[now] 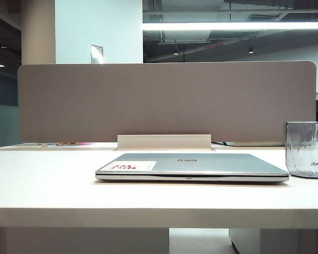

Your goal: Pick up the water cup and place it on the right side of the laptop.

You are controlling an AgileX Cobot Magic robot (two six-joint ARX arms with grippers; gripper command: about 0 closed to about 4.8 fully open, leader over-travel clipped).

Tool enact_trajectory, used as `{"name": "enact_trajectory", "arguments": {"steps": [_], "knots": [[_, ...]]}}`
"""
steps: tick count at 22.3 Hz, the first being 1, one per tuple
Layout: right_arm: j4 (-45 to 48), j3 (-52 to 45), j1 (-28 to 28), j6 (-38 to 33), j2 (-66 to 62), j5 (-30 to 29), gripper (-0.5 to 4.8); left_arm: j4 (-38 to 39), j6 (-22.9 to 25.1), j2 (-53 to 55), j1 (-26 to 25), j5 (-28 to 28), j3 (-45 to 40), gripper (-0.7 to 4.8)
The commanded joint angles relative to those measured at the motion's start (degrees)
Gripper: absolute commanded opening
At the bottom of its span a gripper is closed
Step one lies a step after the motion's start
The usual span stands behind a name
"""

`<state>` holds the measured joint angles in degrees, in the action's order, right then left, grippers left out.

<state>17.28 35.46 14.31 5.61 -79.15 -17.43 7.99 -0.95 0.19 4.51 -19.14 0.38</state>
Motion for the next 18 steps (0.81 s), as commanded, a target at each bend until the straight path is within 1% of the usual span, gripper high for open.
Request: {"name": "enact_trajectory", "arguments": {"steps": [1, 5, 7, 11, 13, 14, 16, 18], "knots": [[-2.6, 0.1, 0.0, 0.0, 4.9, 0.0, -0.09, 0.7, 0.0, 0.0, 0.1, -0.4, 0.1, -0.04], [-6.8, -0.2, 0.0, -1.2, 11.8, 0.0, -0.09, 0.7, 0.0, 0.0, 0.1, -0.5, 0.1, -0.04], [-6.7, -3.1, 0.0, -2.9, 18.9, -0.1, -0.09, 0.7, 0.0, 0.0, 0.1, -0.4, 0.1, -0.04], [-6.8, -8.1, 0.0, -4.4, 27.1, -0.6, -0.09, 0.7, 0.0, 0.0, 0.1, -0.4, 0.1, -0.04], [-6.8, -10.5, 0.0, -6.5, 30.9, -0.7, -0.09, 0.7, 0.0, 0.0, 0.1, -0.4, 0.1, -0.04], [-7.3, -12.1, -0.1, -9.6, 34.5, -1.1, -0.09, 0.7, 0.0, 0.0, 0.1, -0.4, 0.1, -0.04], [-9.2, -14.1, -1.6, -11.4, 40.3, -0.9, -0.09, 0.7, 0.0, 0.0, 0.1, -0.4, 0.1, -0.04], [-10.3, -15.8, -2.9, -11.4, 44.8, -0.4, -0.09, 0.7, 0.0, 0.0, 0.1, -0.4, 0.1, -0.04]]}}
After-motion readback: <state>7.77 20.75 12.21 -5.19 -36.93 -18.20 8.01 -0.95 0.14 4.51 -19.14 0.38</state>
